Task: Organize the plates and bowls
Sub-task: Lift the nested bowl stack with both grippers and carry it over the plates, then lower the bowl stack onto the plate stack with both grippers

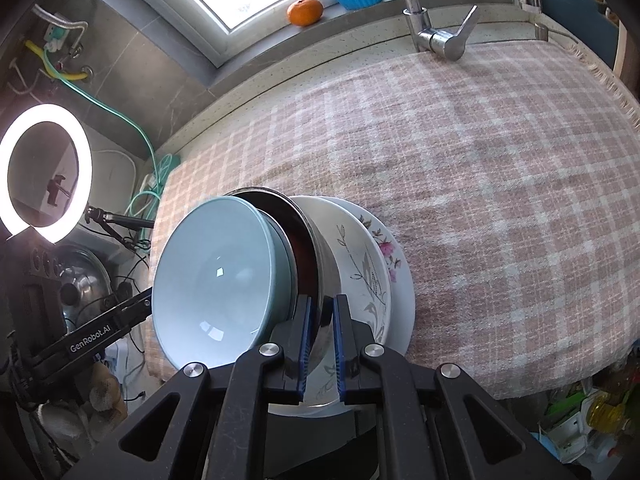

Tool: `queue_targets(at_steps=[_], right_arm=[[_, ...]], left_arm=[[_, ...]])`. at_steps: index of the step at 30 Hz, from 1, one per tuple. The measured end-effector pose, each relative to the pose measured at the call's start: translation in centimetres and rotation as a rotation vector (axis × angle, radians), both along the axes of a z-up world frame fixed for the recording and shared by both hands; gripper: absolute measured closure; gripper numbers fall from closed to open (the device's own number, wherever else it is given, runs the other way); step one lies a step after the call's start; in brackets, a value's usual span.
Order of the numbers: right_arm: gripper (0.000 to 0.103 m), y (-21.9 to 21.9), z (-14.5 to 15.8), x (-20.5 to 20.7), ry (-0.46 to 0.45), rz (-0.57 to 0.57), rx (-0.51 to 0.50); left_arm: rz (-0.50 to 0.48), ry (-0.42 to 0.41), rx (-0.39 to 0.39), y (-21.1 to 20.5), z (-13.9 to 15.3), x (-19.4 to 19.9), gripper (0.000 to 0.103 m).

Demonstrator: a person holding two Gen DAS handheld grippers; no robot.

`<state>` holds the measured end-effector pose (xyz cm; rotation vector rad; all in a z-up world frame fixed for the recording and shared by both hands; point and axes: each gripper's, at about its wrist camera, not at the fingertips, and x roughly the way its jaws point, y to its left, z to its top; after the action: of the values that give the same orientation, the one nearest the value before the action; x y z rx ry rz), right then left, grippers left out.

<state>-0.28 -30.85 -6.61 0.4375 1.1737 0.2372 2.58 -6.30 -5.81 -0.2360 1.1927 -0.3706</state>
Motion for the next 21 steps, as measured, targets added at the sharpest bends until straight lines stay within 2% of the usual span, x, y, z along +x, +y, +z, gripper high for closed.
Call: queue_targets(at_steps=[13, 21], right_arm=[[0.092, 0.4, 0.4, -0.1, -0.027, 0.018, -0.044], [0.092, 0.7, 2.3, -0.8, -0.093, 0.018, -0.092]], left_arm=[[0.003, -0.064, 0.03, 0.8, 1.2, -0.5, 0.097], [0.016, -0.073, 0.034, 1.5, 1.3, -0.9, 0.096]])
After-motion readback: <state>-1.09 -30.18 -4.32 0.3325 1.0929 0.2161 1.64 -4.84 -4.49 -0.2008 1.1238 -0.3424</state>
